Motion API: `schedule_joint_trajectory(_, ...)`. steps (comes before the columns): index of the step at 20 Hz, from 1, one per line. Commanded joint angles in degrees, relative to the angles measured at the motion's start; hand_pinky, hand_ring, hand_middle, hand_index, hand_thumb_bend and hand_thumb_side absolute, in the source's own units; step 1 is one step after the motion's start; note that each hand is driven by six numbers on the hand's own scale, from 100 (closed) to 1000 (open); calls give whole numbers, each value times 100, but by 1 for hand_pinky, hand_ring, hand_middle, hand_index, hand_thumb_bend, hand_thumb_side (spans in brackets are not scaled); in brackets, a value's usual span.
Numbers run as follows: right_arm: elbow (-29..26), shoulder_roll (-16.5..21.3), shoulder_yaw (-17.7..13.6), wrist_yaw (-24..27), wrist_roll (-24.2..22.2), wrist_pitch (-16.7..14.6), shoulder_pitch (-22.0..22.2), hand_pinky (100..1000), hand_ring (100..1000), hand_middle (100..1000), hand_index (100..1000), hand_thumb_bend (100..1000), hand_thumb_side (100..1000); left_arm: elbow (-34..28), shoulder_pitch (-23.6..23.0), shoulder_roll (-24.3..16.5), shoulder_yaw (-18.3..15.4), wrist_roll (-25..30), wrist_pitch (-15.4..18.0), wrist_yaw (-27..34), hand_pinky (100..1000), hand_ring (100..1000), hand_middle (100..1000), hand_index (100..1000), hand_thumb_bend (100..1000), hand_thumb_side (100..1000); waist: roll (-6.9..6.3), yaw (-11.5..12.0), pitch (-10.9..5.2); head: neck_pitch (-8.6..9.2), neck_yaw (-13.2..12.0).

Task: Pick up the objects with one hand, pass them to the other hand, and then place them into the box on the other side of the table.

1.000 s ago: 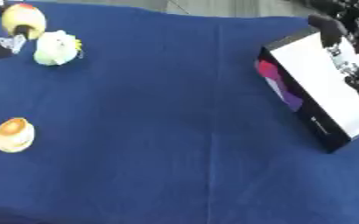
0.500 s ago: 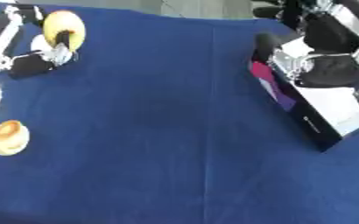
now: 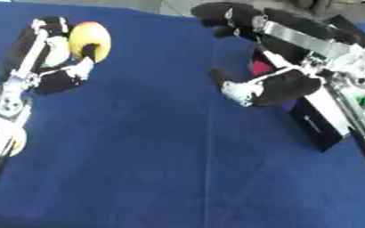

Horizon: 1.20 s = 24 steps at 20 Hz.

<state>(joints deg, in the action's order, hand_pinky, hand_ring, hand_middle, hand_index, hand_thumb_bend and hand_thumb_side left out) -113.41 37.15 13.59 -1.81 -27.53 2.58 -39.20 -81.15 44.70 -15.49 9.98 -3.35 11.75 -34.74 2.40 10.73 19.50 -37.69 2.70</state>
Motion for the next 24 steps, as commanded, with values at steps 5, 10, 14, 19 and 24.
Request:
schedule_joint_trajectory(5, -118, -62, 313, -185, -20, 376, -422, 935, 1000, 1000, 1000, 100, 156, -240, 55, 258, 142, -128, 180, -20, 816, 558, 501, 560, 100, 417, 18, 16, -165, -49, 19)
schedule_joint_trajectory(10, -118, -110, 538, -252, 196, 692, -661, 927, 1000, 1000, 1000, 100, 110, -252, 70, 378, 275, -182, 429, 16, 816, 555, 498, 559, 100, 418, 56, 27, -167, -62, 16)
schedule_joint_trajectory(14, 100, -146, 772, -437, 353, 889, -836, 921, 1000, 1000, 1000, 100, 124, -201, 120, 508, 338, -254, 610, -27, 813, 553, 495, 558, 100, 414, 115, 75, -164, -65, 41)
schedule_joint_trajectory(19, 767, -271, 968, -763, 674, 778, -1049, 918, 1000, 1000, 1000, 100, 108, -203, 221, 667, 423, -394, 843, -128, 810, 555, 495, 557, 100, 391, 167, 199, -126, -1, 156)
schedule_joint_trajectory(24, 1198, -364, 1047, -774, 768, 645, -1147, 920, 1000, 1000, 1000, 100, 139, -248, 279, 699, 505, -600, 1108, -251, 806, 558, 496, 555, 100, 362, 190, 290, -88, 31, 261)
